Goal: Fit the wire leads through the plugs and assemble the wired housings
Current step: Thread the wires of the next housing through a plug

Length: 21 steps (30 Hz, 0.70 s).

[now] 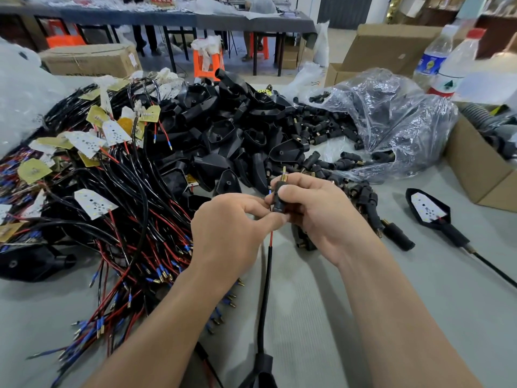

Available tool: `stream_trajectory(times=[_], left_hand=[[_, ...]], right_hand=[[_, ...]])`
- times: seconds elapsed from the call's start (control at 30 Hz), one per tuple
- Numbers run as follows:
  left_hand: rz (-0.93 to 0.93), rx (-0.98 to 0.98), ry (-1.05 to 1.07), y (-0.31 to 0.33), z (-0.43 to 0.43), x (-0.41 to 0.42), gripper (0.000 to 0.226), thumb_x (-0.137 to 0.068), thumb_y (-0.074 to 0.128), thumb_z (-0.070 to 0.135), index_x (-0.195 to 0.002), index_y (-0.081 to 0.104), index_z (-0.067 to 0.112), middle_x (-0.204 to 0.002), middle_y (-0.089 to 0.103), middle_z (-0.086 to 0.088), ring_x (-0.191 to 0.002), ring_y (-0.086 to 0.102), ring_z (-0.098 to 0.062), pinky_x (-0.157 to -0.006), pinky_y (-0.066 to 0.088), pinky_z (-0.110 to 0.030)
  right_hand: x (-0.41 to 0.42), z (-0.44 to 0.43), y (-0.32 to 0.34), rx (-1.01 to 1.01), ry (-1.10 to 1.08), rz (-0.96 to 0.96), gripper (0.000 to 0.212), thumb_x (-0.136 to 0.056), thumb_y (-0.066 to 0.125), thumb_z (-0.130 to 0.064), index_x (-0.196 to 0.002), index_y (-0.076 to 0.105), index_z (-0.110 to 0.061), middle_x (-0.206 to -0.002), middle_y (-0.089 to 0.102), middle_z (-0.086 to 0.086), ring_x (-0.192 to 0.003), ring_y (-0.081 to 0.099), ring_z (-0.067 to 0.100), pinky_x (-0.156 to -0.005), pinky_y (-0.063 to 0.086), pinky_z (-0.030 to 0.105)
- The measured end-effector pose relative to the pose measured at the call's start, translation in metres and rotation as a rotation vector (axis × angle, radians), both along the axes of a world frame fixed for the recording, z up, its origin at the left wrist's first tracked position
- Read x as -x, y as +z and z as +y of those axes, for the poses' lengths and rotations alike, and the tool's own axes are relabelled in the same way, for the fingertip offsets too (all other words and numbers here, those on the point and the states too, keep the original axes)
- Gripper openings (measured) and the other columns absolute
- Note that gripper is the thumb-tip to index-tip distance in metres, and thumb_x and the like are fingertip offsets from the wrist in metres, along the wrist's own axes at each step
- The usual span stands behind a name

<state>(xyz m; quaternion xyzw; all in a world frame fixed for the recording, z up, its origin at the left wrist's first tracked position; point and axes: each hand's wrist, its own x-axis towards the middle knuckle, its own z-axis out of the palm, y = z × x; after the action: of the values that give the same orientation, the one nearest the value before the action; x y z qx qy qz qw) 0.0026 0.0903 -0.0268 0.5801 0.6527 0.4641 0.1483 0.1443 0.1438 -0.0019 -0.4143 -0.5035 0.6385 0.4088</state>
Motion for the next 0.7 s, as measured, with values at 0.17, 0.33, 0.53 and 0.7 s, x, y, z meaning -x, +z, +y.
stream_trajectory(times=[0.17, 0.33, 0.53, 0.7], left_hand=[[0.033, 0.016, 0.021, 0.0032, -0.001, -0.0008, 0.014, -0.073, 0.086, 0.047, -0.067, 0.078, 0.037, -0.084, 0.074, 0.028, -0.084, 0.067, 0.004, -0.081, 0.054, -0.037], [0.055, 0.025, 0.021, 0.0015, -0.0007, -0.0008, 0.016, -0.075, 0.085, 0.046, -0.068, 0.078, 0.034, -0.086, 0.072, 0.028, -0.088, 0.066, 0.004, -0.083, 0.053, -0.033], [-0.034, 0.007, -0.029, -0.0008, -0.0015, -0.0013, 0.015, -0.077, 0.084, 0.046, -0.07, 0.079, 0.034, -0.088, 0.073, 0.028, -0.081, 0.067, 0.004, -0.079, 0.057, -0.034], [-0.128, -0.05, -0.078, 0.0046, -0.0014, -0.0034, 0.024, -0.067, 0.073, 0.061, -0.08, 0.08, 0.042, -0.094, 0.072, 0.033, -0.096, 0.066, 0.011, -0.085, 0.053, -0.016]], right_hand=[[0.0, 0.0004, 0.0006, -0.017, -0.022, 0.029, 0.019, -0.1, 0.057, -0.016, -0.099, 0.076, -0.012, -0.086, 0.075, 0.012, -0.076, 0.067, 0.02, -0.065, 0.05, 0.029], [0.0011, -0.0003, 0.0029, 0.012, -0.139, 0.093, 0.023, -0.093, 0.058, -0.011, -0.081, 0.078, -0.008, -0.083, 0.075, 0.017, -0.07, 0.064, 0.02, -0.057, 0.046, 0.025], [0.0005, -0.0005, 0.0041, 0.128, -0.227, 0.183, 0.03, -0.087, 0.054, -0.007, -0.068, 0.077, -0.009, -0.077, 0.074, 0.015, -0.059, 0.059, 0.018, -0.053, 0.046, 0.025], [-0.0031, 0.0026, 0.0024, 0.109, -0.211, 0.187, 0.034, -0.091, 0.052, -0.006, -0.076, 0.082, -0.012, -0.082, 0.077, 0.012, -0.063, 0.068, 0.022, -0.053, 0.05, 0.024]])
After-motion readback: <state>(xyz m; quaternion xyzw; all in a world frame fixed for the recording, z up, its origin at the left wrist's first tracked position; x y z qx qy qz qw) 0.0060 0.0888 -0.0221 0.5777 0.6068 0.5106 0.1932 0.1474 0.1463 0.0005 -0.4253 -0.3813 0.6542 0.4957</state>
